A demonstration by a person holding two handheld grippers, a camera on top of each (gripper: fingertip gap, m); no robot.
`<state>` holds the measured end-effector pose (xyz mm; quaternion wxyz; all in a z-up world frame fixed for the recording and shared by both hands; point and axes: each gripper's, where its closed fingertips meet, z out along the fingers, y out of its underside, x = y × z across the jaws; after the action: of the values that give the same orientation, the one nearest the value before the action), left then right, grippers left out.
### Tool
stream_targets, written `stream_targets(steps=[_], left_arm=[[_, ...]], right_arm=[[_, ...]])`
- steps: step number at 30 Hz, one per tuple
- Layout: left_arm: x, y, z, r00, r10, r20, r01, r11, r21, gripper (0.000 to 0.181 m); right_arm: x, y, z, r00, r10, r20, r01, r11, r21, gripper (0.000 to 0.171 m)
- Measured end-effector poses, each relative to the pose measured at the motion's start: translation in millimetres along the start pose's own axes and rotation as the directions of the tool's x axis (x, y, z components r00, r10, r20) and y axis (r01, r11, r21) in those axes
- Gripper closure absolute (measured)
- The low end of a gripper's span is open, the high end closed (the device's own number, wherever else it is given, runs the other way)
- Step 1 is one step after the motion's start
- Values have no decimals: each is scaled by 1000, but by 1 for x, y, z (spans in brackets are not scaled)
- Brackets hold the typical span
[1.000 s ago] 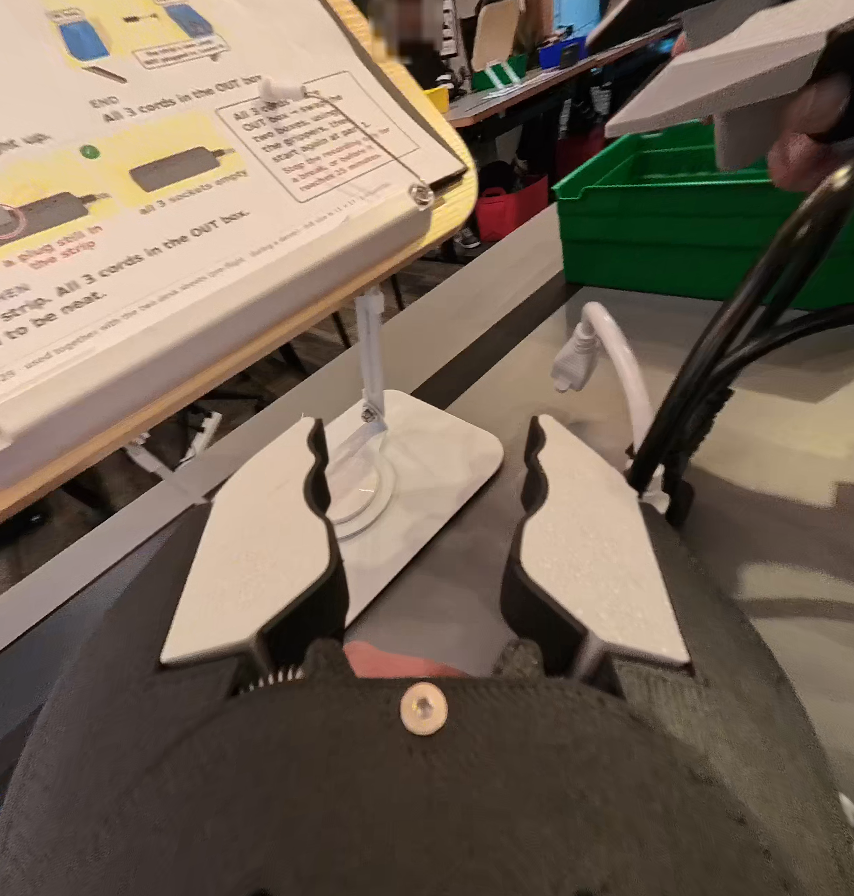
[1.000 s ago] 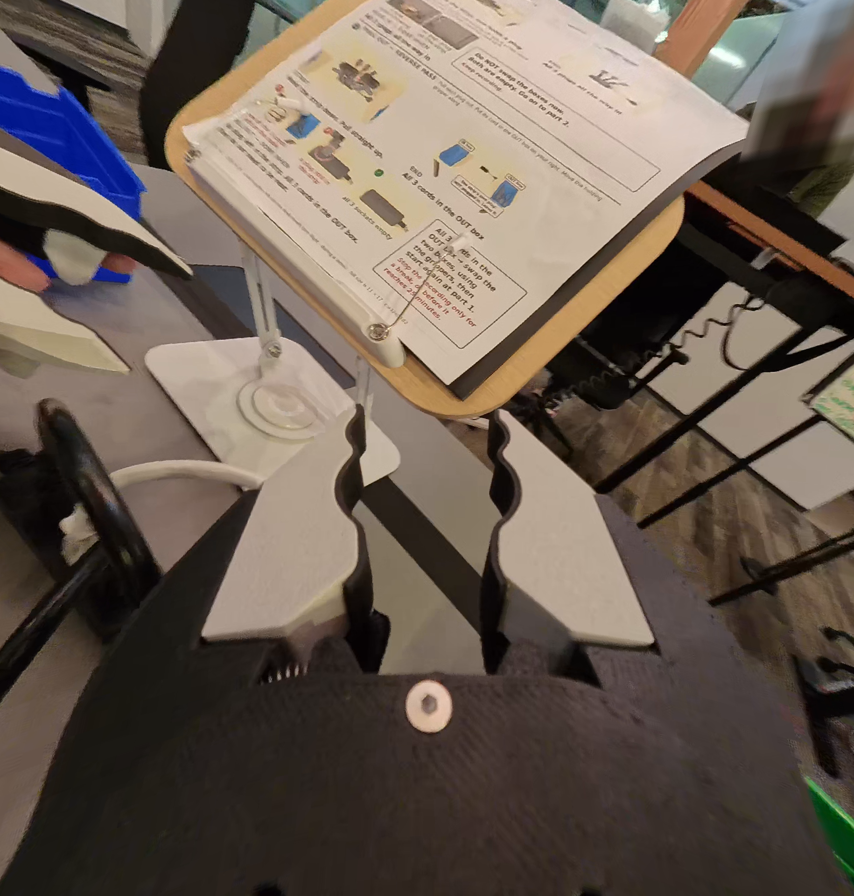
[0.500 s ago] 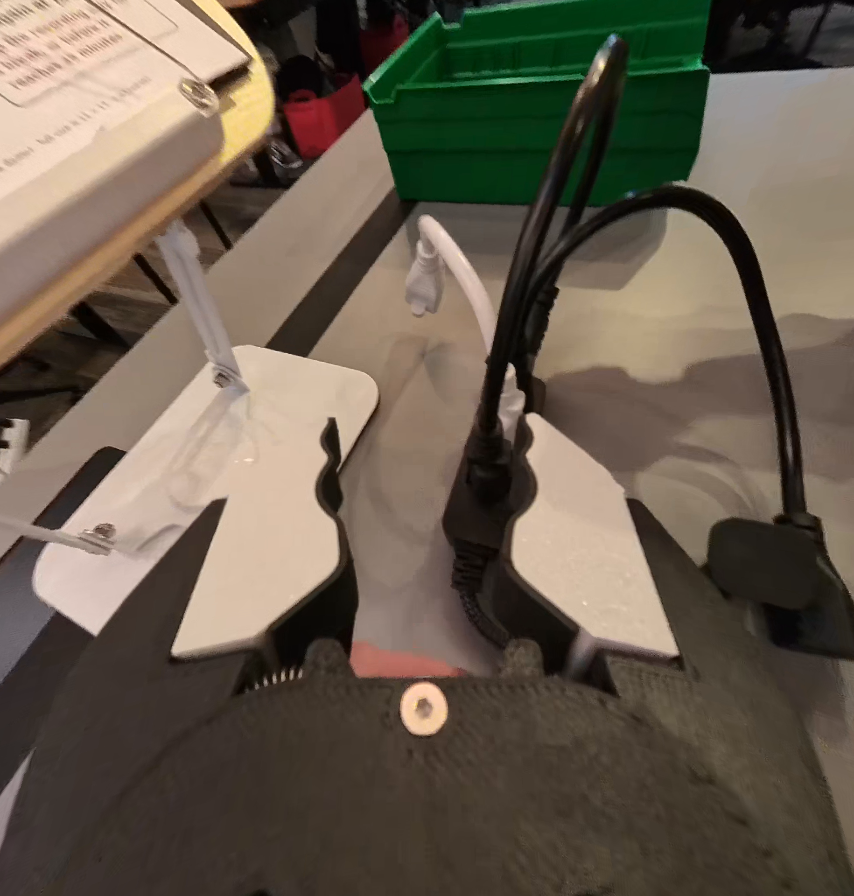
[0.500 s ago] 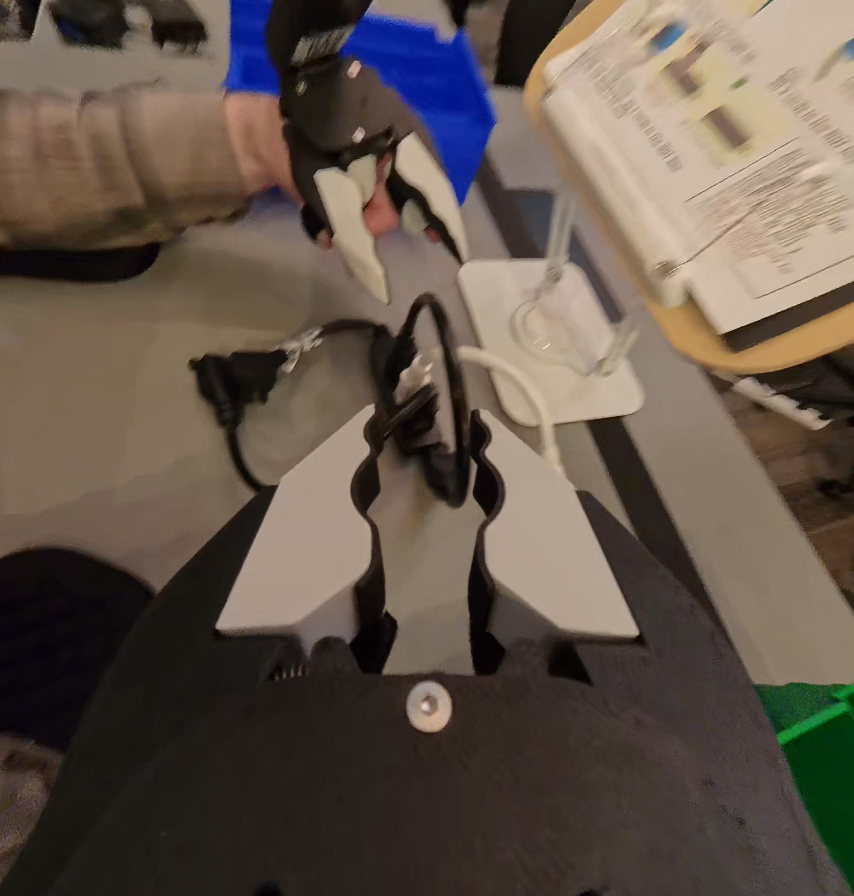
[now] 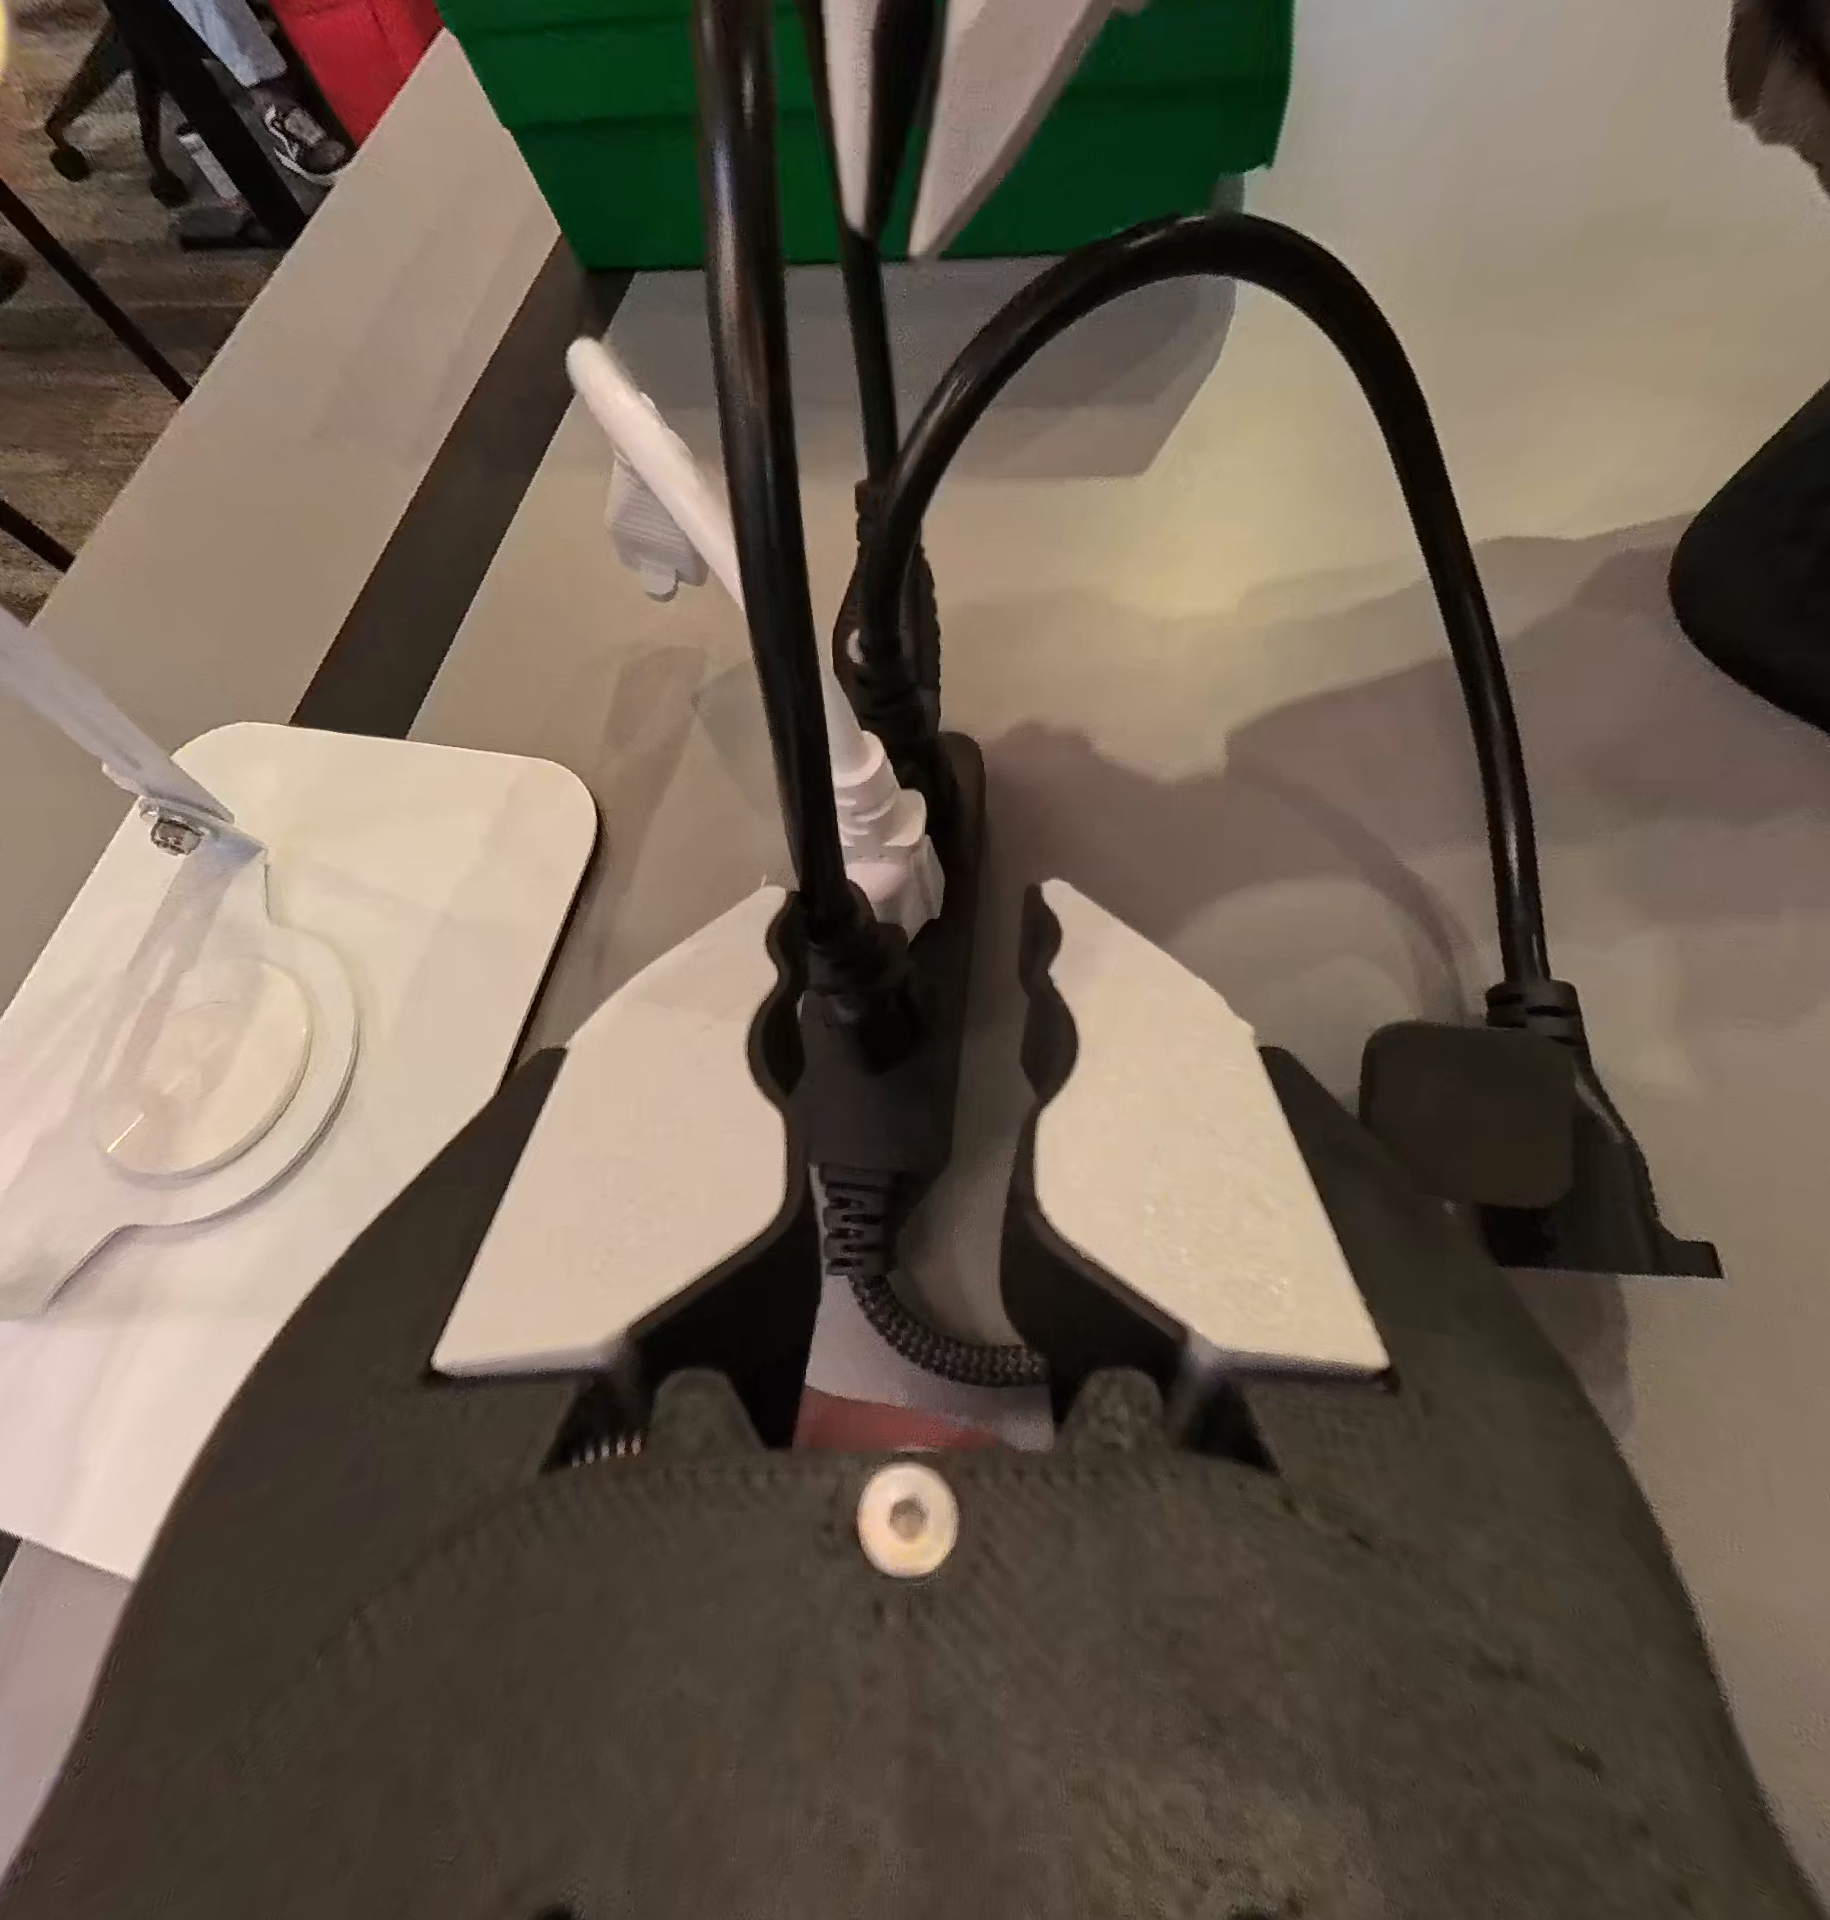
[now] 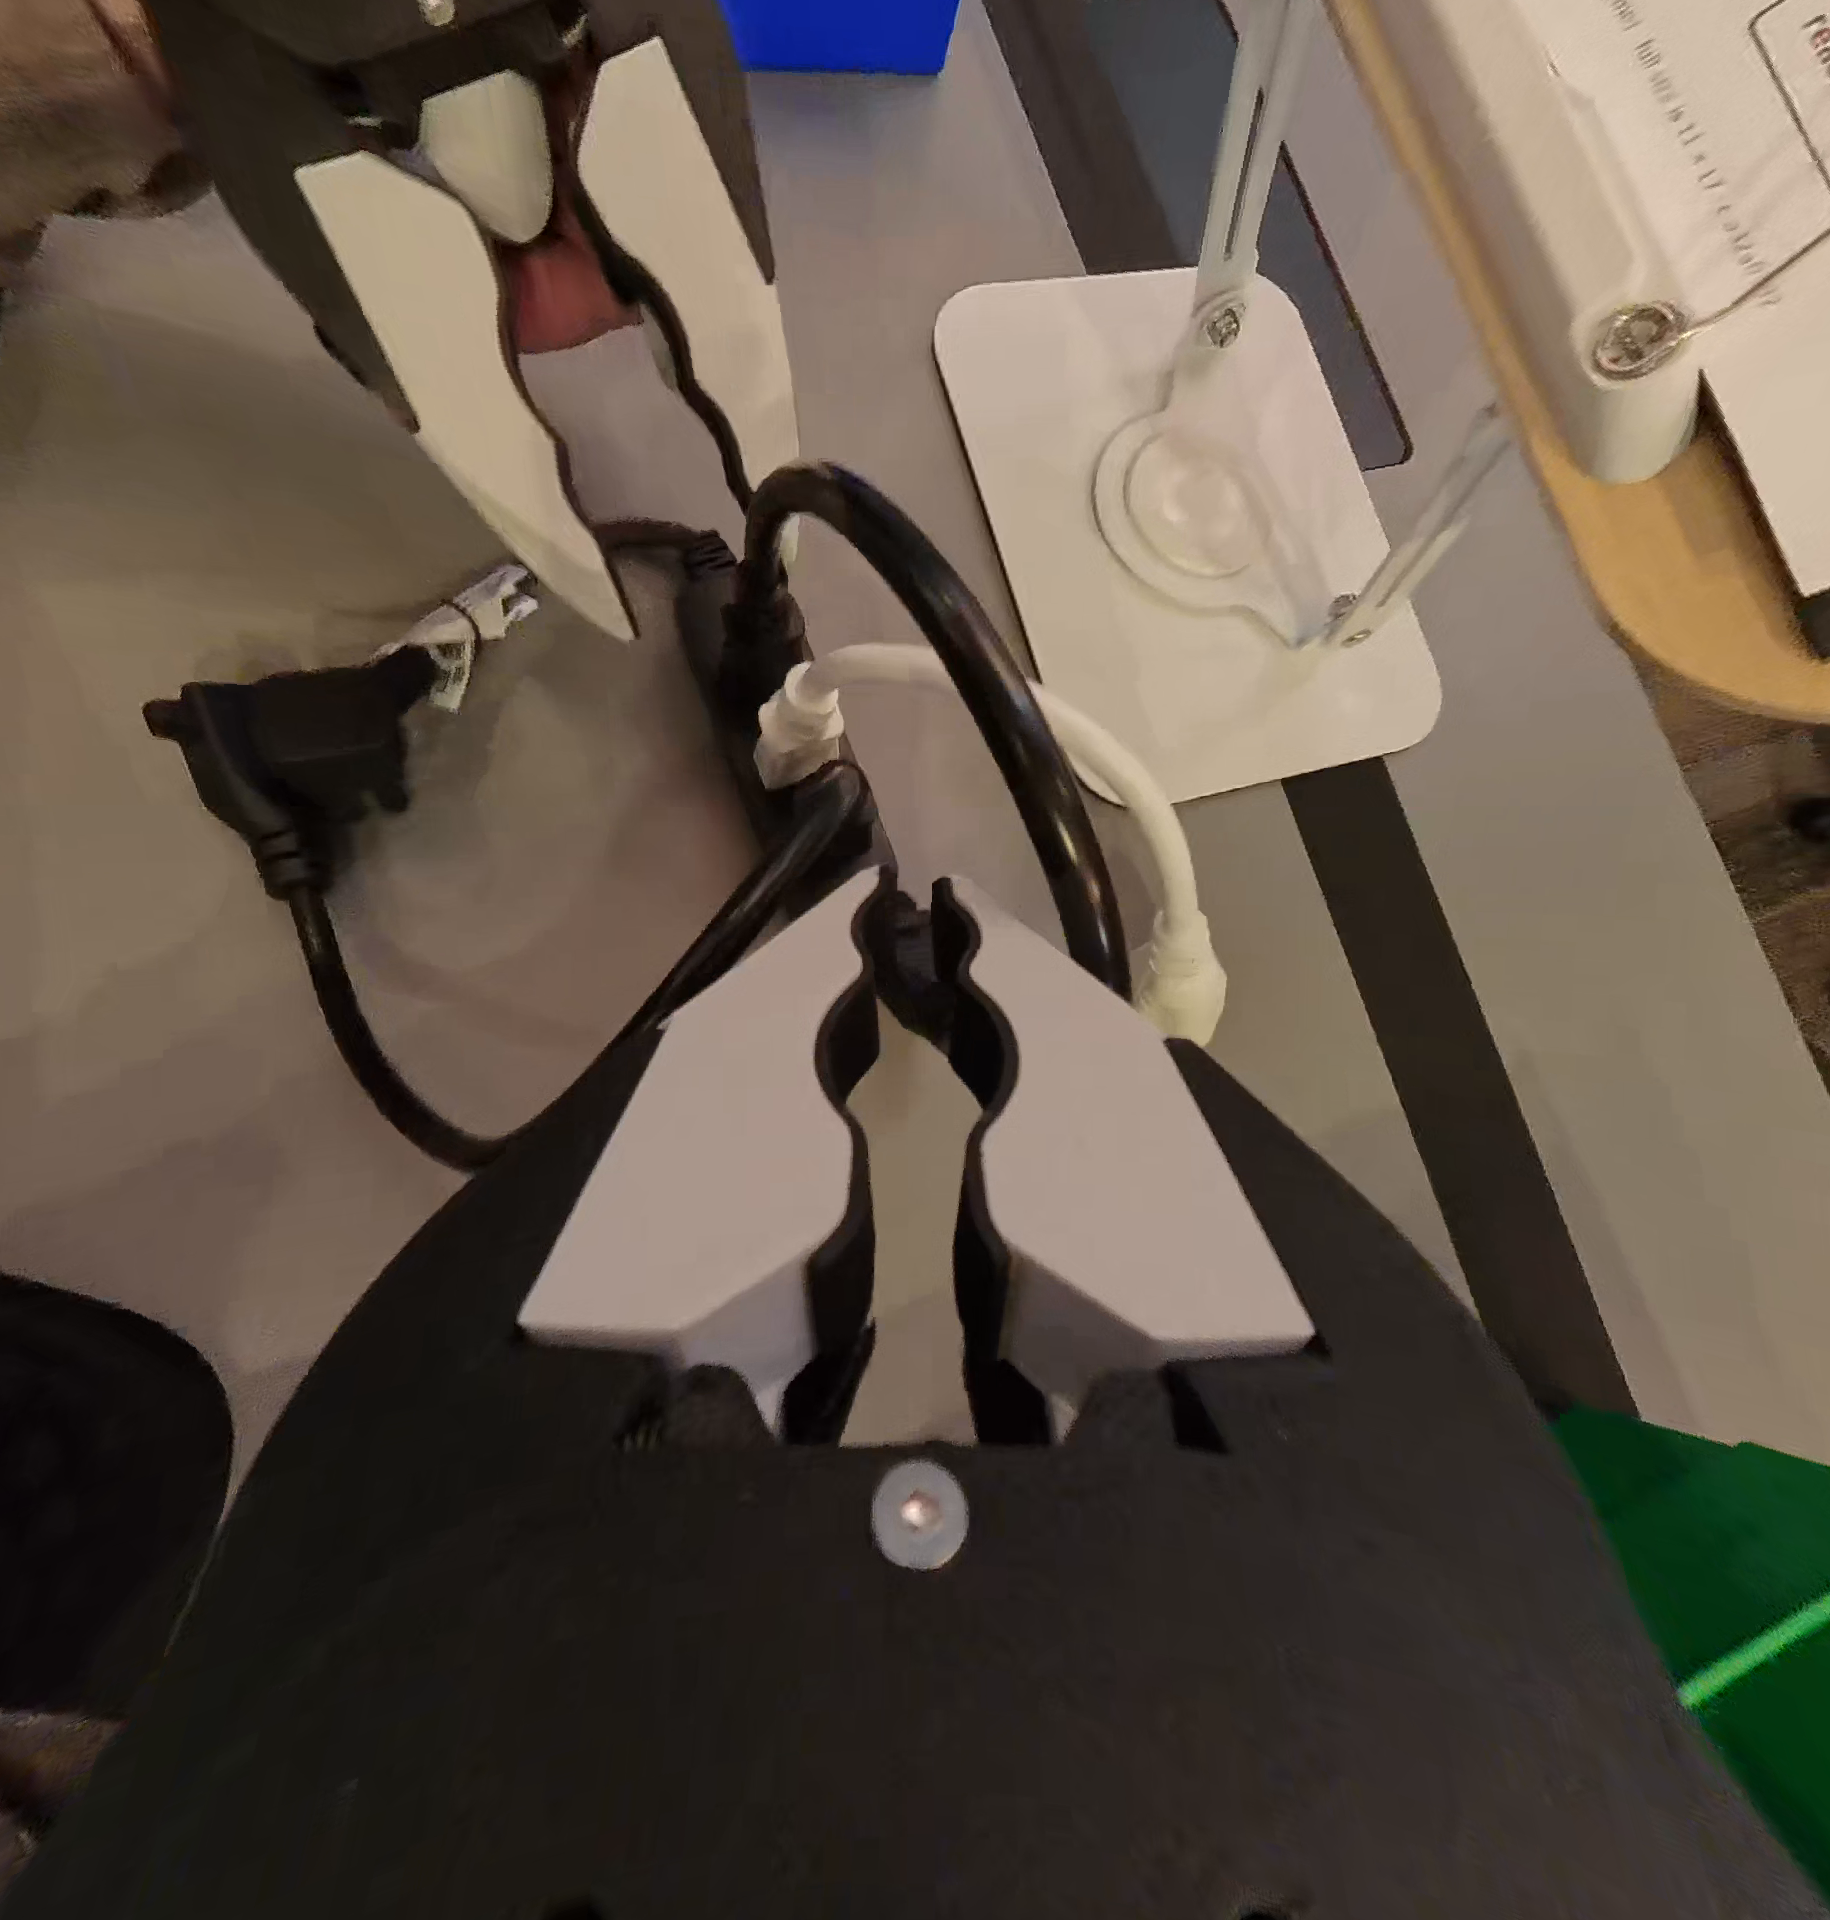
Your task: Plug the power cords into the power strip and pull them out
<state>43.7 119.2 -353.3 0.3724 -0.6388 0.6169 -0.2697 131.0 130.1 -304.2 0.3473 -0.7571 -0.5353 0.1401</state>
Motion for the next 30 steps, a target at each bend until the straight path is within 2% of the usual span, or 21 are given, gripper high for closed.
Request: stream_targets(steps=[3,6,11,13,14,16,19,20,23,25,30], left_arm=[[2,1,0,1000,19,9,-19,999,-35,143],[0,3,-1,998,47,30,-45,997,-67,144],[-9,10,-5,999,-1,45,4,998,-70,138],[-12,17,-5,998,-12,54,17,996,-90,137],[-13,21,-3,998,-20,52,25,994,-106,136],[-13,30,3,998,-23,53,30,989,-144,136],[-12,47,13,998,-23,50,34,972,-233,133],[-11,49,15,999,-23,44,33,970,-240,134],[-4,45,19,999,-44,2,43,976,-213,138],[-4,48,18,999,-30,15,33,969,-243,132],[10,49,14,998,-44,-43,30,955,-294,132]], right_arm=[[2,-8,12,1000,-2,-12,2,1000,13,167],[-2,-3,15,1000,-16,-12,16,998,-53,161],[-17,3,-24,1000,-18,10,19,998,-68,149],[-38,-5,-34,996,-21,91,24,999,-34,147],[-47,-5,-34,992,-34,118,40,998,-47,142],[-50,10,-25,994,-23,108,42,983,-177,135],[-46,25,-6,995,9,97,20,956,-294,141],[-46,28,0,993,9,114,26,951,-307,150],[-40,25,9,994,11,112,21,959,-281,153],[-29,23,13,998,8,68,11,963,-269,156],[10,17,23,994,13,-110,-39,970,-239,165]])
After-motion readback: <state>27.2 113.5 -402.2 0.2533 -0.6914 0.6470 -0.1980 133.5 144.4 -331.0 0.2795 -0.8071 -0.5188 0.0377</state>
